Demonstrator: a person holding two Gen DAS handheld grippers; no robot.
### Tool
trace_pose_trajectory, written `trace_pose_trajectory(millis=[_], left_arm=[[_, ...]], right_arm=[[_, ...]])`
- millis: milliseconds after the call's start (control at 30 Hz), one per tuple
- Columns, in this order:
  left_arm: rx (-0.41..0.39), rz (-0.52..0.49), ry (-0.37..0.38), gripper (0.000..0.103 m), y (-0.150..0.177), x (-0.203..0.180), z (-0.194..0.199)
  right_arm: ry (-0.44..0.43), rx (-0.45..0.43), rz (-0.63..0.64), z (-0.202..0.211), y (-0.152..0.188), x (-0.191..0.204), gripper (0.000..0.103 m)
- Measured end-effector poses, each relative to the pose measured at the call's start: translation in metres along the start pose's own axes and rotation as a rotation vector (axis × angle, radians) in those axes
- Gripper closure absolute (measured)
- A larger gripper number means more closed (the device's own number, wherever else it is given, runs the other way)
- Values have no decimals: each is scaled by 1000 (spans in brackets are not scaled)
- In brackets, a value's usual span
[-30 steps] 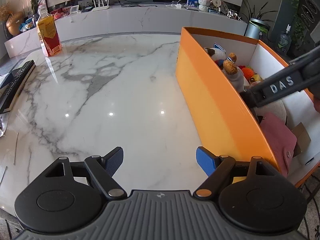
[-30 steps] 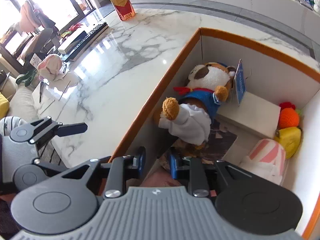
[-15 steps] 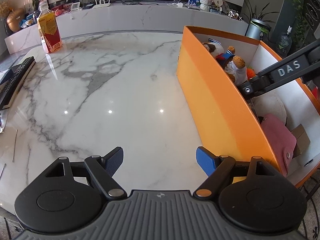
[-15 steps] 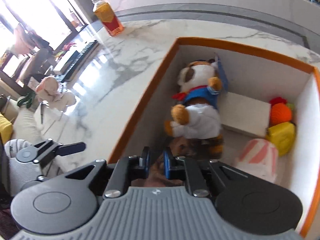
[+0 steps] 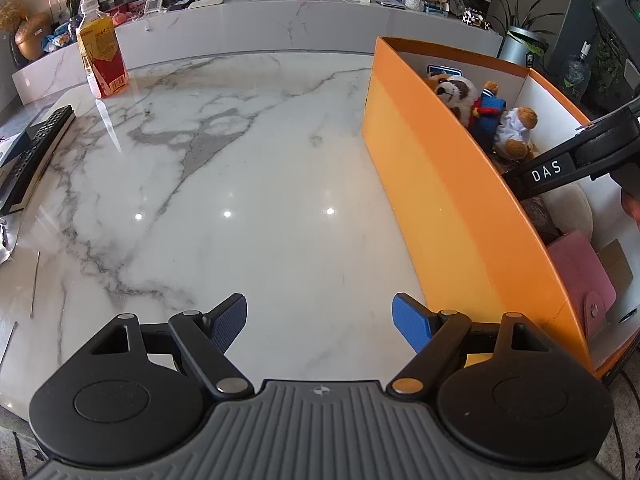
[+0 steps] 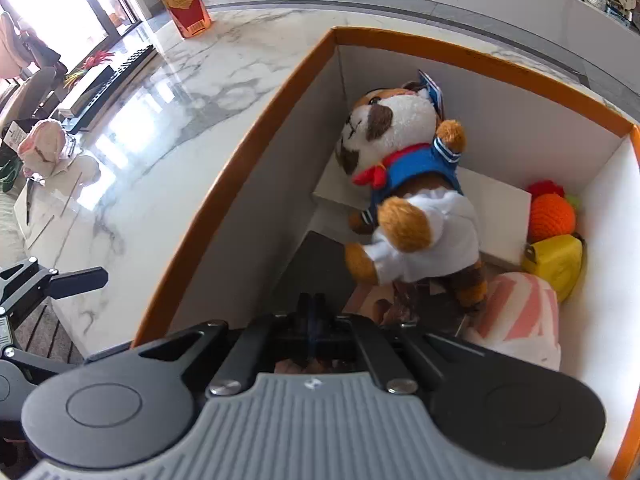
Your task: Organize objects
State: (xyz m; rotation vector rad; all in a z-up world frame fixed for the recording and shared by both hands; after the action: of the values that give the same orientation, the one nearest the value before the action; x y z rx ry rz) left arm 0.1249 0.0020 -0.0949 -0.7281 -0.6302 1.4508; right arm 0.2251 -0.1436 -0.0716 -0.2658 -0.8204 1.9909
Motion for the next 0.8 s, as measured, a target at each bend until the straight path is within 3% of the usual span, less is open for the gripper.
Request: trace_pose_trajectory(millis=[100, 267, 333, 400, 467, 567, 600, 633, 733, 800], left_arm=[[-10, 3, 1, 8, -2, 1, 2], [-5, 20, -10, 8, -3, 6, 2], [-2, 22, -12, 8, -3, 7, 2], [-2, 25, -11, 8, -3, 7, 2], [-1, 25, -6, 8, -3, 6, 1], [3, 23, 0, 8, -2, 4, 1], [3, 23, 0, 8, -2, 4, 1], [4, 24, -1, 8, -2, 5, 1], [0, 39, -8, 8, -3, 8, 1], [3, 57, -13, 8, -4, 10, 0]], right_arm=[[-9, -4, -17, 2, -1, -7, 103], [-7, 17, 127, 3, 1, 2, 103], [-47, 18, 52, 9, -1, 0, 94], [-83, -28, -12, 23, -8, -4, 64], [-30, -108, 41, 39, -17, -7, 55], [74, -209, 58, 52, -34, -24, 62], [109, -229, 28, 53, -40, -34, 77], [116, -241, -28, 50, -45, -45, 83], [107, -261, -170, 47, -49, -72, 86], [233, -210, -72, 35, -45, -77, 86]])
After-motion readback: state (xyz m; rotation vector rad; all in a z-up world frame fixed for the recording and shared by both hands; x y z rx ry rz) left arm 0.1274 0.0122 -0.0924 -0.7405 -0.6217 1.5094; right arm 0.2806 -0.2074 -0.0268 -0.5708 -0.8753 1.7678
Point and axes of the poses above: each gripper's, at about its wrist camera, not at the fingertips, and z roughly against the way its jaws point, x to its left, y to its underside, the point moved 4 cm from there along -z, roughly the way its jaws point, and after that the axes turned 15 degrees about -x, right-handed, at the moved point
